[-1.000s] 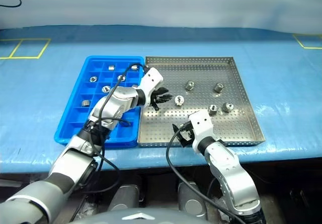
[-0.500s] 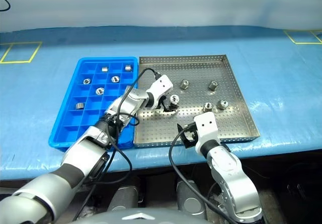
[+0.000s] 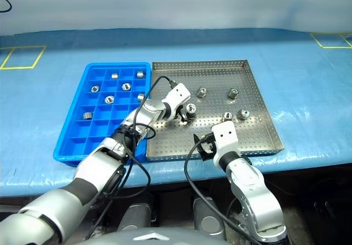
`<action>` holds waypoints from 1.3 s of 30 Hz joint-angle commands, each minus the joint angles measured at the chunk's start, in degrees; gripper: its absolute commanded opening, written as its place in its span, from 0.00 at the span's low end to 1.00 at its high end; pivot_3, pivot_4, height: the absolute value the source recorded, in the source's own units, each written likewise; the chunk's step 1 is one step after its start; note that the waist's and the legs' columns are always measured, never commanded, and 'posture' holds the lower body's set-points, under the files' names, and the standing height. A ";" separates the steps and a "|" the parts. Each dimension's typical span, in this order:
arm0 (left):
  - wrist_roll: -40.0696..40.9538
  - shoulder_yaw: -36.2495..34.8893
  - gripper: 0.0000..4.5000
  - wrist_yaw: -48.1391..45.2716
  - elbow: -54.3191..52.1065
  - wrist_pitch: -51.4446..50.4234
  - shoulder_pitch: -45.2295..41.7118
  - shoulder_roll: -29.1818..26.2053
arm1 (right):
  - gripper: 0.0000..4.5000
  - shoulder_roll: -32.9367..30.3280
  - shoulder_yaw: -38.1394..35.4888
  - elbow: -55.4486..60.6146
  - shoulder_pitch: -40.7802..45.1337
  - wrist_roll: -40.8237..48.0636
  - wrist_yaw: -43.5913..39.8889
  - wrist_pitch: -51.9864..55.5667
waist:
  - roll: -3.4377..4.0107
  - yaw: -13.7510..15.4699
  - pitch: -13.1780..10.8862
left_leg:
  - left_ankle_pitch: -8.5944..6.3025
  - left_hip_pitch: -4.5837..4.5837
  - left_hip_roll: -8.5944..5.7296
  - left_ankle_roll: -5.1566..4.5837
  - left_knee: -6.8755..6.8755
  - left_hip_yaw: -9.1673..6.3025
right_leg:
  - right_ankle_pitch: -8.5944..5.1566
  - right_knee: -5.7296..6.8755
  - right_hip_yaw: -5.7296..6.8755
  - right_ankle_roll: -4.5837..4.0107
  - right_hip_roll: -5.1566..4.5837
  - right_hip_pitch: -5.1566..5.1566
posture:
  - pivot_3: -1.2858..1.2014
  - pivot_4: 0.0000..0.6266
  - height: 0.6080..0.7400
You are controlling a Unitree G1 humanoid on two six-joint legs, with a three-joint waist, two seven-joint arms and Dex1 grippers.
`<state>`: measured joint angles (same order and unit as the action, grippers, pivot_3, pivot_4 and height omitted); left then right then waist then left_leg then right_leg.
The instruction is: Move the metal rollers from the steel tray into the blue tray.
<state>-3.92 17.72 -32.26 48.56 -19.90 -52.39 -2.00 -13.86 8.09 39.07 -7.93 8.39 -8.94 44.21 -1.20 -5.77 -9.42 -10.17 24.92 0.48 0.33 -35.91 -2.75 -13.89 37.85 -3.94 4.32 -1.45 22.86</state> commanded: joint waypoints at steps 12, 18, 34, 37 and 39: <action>3.54 -12.32 0.37 7.54 -22.26 -2.99 7.87 -5.46 | 1.00 -0.21 0.93 0.65 2.65 0.17 -1.72 -0.60 | 0.03 -0.90 -0.01 | 0.00 -0.02 0.04 0.00 0.03 -0.03 | 0.01 0.06 -0.01 0.00 0.00 0.01 | 0.47 0.24 1.00; 4.35 -20.67 0.37 13.84 -47.55 -8.83 20.54 -10.40 | 1.00 0.01 3.28 -1.89 6.28 0.47 -3.64 -0.60 | 0.04 -0.23 -0.01 | 0.00 -0.08 0.07 0.00 0.05 -0.05 | 0.04 0.08 -0.03 -0.04 -0.04 0.00 | 0.50 0.24 1.00; 3.73 -28.28 0.37 21.54 -80.20 -20.63 51.02 -13.79 | 1.00 1.14 12.43 -11.87 18.16 0.36 -12.06 -4.47 | 0.01 5.74 -0.01 | 0.01 -0.21 0.10 0.01 -0.02 -0.14 | -0.10 0.00 0.13 -0.66 -0.17 -0.23 | 0.56 0.24 1.00; 3.95 -27.53 0.37 22.26 -81.47 -22.03 52.58 -13.11 | 1.00 1.14 12.43 -11.74 18.09 0.37 -12.39 -4.55 | 0.01 5.99 -0.01 | 0.01 -0.21 0.11 0.02 -0.03 -0.15 | -0.17 0.01 0.16 -0.59 -0.16 -0.20 | 0.56 0.24 1.00; 4.38 -27.16 0.37 22.67 -82.07 -23.30 53.58 -12.39 | 1.00 1.16 12.19 -11.53 17.88 0.33 -12.40 -4.46 | 0.02 6.00 -0.01 | 0.01 -0.21 0.12 0.02 -0.02 -0.14 | -0.18 0.00 0.15 -0.59 -0.17 -0.20 | 0.56 0.24 1.00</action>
<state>0.21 -10.02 -10.05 -30.01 -42.57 0.97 -14.64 -13.00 20.72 25.91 9.62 8.41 -21.25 41.24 -1.19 0.24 -9.43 -10.16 24.71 0.61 0.34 -35.92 -2.89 -14.08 37.85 -3.80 3.72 -1.64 22.66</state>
